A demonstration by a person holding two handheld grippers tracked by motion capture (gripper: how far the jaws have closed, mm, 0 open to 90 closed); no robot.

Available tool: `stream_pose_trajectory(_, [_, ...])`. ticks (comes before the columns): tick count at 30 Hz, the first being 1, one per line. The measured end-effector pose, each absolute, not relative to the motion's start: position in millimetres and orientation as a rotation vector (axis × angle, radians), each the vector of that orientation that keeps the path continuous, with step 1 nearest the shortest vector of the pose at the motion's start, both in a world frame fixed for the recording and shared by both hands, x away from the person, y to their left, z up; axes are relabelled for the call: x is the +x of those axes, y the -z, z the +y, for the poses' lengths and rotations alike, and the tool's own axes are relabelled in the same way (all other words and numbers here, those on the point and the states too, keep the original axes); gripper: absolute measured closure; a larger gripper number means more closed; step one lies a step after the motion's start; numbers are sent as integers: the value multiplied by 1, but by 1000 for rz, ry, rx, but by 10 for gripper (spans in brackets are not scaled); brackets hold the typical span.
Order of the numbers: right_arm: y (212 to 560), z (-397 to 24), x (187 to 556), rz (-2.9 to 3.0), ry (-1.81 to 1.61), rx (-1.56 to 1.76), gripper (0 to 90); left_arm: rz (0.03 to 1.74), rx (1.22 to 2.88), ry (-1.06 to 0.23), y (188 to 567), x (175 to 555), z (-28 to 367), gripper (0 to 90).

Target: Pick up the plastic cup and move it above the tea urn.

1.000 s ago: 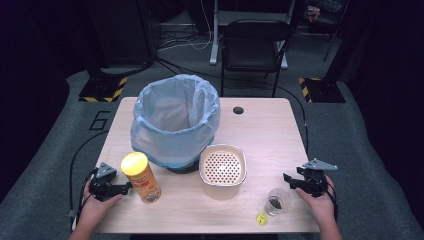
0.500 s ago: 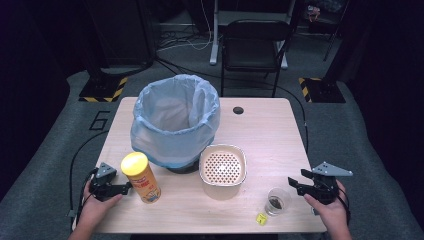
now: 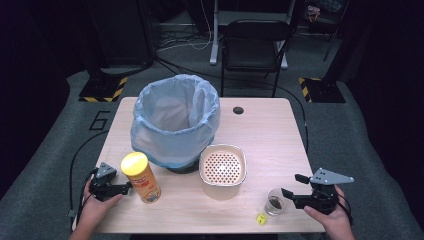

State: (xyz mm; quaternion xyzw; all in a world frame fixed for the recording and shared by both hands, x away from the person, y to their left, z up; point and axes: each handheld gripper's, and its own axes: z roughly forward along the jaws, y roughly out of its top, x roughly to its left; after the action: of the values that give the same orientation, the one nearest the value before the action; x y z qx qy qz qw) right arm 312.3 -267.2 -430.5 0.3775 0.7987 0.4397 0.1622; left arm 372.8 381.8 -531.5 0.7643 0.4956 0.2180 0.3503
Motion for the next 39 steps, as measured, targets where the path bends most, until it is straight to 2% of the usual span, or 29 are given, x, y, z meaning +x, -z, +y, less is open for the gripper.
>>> stream_pose_trajectory(4, [434, -258, 308, 2333, -1284, 1026, 166, 1283, 1982, -565, 531, 373, 382, 142])
stream_pose_trajectory(10, [438, -251, 306, 2371, -1288, 984, 149, 1285, 1979, -565, 532, 373, 382, 142])
stream_pose_trajectory(33, [470, -238, 301, 2454, -1209, 920, 146, 1285, 1976, -567, 532, 373, 382, 142])
stream_pose_trajectory(39, [478, -237, 303, 2452, -1169, 913, 196, 1285, 1974, -567, 532, 373, 381, 142])
